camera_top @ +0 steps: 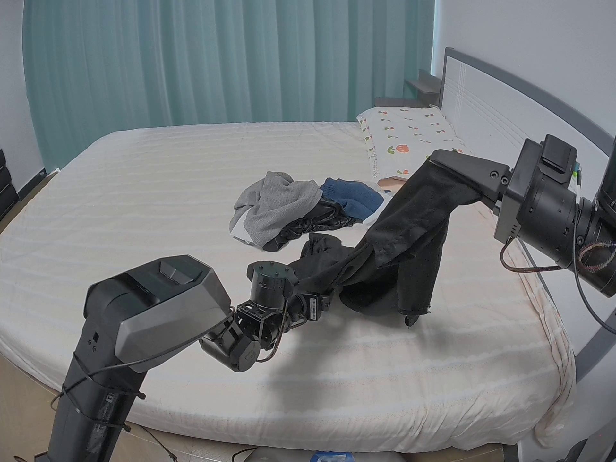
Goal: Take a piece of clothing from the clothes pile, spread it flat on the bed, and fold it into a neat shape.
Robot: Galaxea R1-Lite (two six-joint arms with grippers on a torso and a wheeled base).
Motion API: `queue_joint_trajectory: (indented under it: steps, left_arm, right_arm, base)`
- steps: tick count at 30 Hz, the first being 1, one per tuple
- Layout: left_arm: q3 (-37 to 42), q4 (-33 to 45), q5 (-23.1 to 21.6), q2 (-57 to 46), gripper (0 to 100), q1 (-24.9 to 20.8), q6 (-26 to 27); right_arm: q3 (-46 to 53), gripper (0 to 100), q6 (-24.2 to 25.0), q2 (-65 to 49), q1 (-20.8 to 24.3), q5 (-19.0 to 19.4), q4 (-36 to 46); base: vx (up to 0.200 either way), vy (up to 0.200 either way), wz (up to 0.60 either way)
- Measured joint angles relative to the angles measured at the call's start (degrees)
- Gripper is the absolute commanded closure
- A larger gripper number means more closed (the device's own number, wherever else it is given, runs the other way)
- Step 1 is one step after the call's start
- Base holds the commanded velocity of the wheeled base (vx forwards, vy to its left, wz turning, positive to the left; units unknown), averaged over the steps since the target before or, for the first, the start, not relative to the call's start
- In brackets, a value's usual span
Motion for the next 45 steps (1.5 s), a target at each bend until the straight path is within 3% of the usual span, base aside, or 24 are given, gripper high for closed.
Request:
queue_joint_trajectory:
  steps: [2, 3, 16, 24, 32, 37, 45]
  left_arm:
    - [-1.5, 0.0, 0.4, 1.5, 0, 0.3, -0.2]
    - [-2.0, 0.1, 0.5, 2.1, 100, 0.4, -0.2]
    - [-6.2, 2.6, 0.9, 5.1, 100, 2.0, -7.2]
    - [-0.4, 3.3, 0.6, 2.0, 100, 2.4, -10.3]
    - [8.5, 7.5, -1.6, -11.7, 100, 2.5, -16.1]
    - [11.3, 15.7, -3.2, -23.2, 100, 2.5, -21.9]
    - [13.3, 22.4, -6.3, -39.4, 100, 4.2, -28.3]
  right_arm:
    - [0.3, 100, 0.0, -0.3, -0.4, 0.1, 0.0]
    - [0.5, 100, 0.0, -0.4, -0.7, 0.1, -0.1]
    - [1.9, 100, 0.1, -0.6, -3.1, 1.3, -0.1]
    - [2.0, 100, 0.1, -0.1, -3.5, 1.5, 0.0]
    - [2.0, 100, -0.2, 1.7, -5.3, 2.9, 0.0]
    - [1.4, 100, -0.7, 5.1, -6.9, 3.4, -0.9]
    - [-5.2, 100, -3.5, 14.4, -11.3, 0.8, -13.5]
  base:
    - [0.0, 0.0, 0.0]
    - [0.0, 0.0, 0.0]
    - [0.0, 0.0, 0.0]
    - [0.0, 0.0, 0.0]
    - [0.0, 0.0, 0.0]
    - [0.0, 0.0, 0.0]
    - [0.0, 0.0, 0.0]
